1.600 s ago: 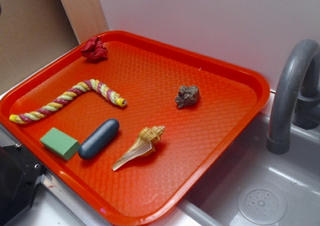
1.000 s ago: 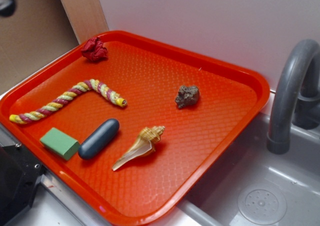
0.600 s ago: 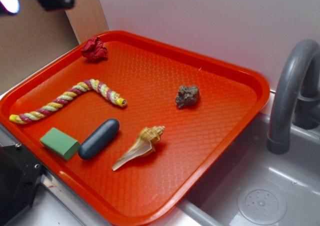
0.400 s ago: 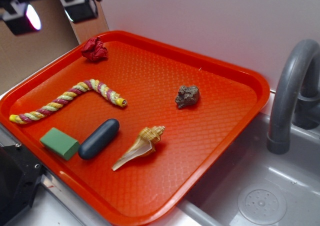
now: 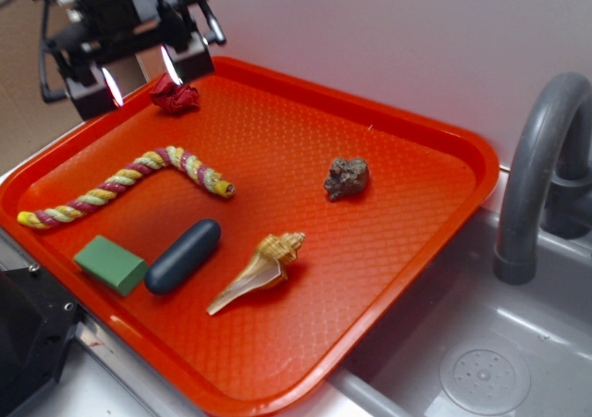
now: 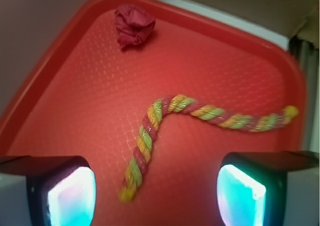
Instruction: Grab the multicolored rope.
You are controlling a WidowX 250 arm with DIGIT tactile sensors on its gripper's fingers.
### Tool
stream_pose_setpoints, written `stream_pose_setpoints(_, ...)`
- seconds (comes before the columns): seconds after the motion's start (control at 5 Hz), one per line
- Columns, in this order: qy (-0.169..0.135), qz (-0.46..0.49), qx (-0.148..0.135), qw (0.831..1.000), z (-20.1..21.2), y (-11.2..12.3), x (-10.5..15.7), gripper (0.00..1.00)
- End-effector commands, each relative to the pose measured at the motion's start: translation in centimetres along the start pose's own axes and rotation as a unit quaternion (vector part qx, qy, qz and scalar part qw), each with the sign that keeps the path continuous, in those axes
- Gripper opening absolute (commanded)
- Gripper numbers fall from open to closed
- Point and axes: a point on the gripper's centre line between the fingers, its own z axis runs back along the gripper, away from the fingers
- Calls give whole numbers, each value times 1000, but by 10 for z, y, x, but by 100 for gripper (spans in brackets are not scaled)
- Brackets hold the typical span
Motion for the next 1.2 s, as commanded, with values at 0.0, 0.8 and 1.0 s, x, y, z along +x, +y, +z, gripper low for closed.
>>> stream_pose_setpoints(0.0, -3, -14, -12, 1000, -51, -8, 21, 100)
stream_pose_setpoints(0.8, 19, -14, -12, 1000, -96, -1, 0, 50)
stream_pose_setpoints(1.0, 16, -15, -34, 999, -100, 2, -2, 0)
